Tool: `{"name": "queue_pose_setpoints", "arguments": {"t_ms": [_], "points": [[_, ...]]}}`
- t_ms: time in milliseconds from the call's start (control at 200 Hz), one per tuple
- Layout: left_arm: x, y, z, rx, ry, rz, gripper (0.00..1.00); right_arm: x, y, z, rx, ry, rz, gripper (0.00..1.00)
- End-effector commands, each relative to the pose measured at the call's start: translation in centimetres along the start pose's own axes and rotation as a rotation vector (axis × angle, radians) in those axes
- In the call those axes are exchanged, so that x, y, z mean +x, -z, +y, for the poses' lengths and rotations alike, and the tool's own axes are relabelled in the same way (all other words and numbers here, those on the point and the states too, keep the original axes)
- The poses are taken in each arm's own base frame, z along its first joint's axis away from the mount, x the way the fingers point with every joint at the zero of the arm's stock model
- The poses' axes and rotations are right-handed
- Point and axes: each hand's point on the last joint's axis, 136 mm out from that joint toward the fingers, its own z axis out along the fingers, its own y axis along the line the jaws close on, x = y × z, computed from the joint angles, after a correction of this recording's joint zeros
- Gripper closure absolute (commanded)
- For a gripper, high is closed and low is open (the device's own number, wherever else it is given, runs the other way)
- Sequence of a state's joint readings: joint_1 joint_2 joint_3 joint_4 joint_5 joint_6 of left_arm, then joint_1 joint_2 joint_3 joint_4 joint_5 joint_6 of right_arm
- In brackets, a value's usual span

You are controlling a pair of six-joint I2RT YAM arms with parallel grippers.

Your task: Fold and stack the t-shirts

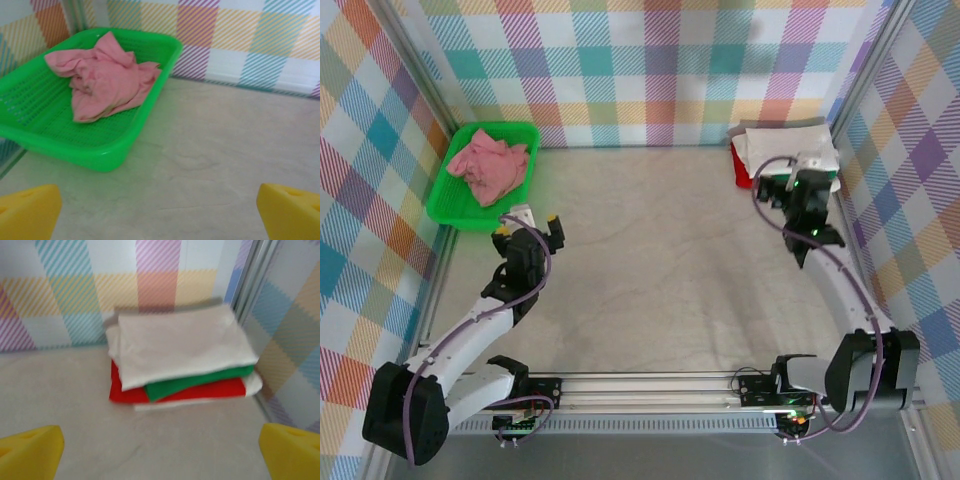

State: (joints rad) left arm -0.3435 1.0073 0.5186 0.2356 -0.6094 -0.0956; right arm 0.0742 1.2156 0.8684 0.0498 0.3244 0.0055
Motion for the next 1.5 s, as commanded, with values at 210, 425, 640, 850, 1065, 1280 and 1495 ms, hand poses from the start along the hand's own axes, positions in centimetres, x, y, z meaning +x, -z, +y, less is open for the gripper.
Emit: {"name": "queue_pose_setpoints", "arguments": {"t_ms": [210,425,640,850,1065,1280,1495], "points": [[5.2,-4.2,2.1,-0.076,-0.099,0.045,0.00,11.4,-0.5,1.0,0.020,-0.039,0.046,0.00],[7.4,-7.4,2.6,-0.071,-0.076,0.100,0.00,13.9,-2.5,1.5,-0.012,-0.018,0.099,0.00],[8.6,-8.3,1.9,0.034,-0.020,0.103,0.00,12.4,-3.2,3.2,-0.105,0.035,0.004,0.00],[9.3,-6.4,-0.4,0.219,-0.055,0.024,0.00,12.4,-0.1,4.2,-0.211,0.054,-0.163,0.00],[10.1,-7.2,-1.1,0.239,-0.078,0.062,0.00,13.6,-1.0,5.8,-0.307,0.092,-0.153,0.00],[10.3,-9.0,-0.2,0.199,-0.040,0.145,0.00,14.2,-4.2,1.7,-0.093,-0.045,-0.042,0.00],[10.4,-8.9,-0.2,0.199,-0.044,0.145,0.00,14.2,-4.4,1.7,-0.100,-0.048,-0.031,0.00]]}}
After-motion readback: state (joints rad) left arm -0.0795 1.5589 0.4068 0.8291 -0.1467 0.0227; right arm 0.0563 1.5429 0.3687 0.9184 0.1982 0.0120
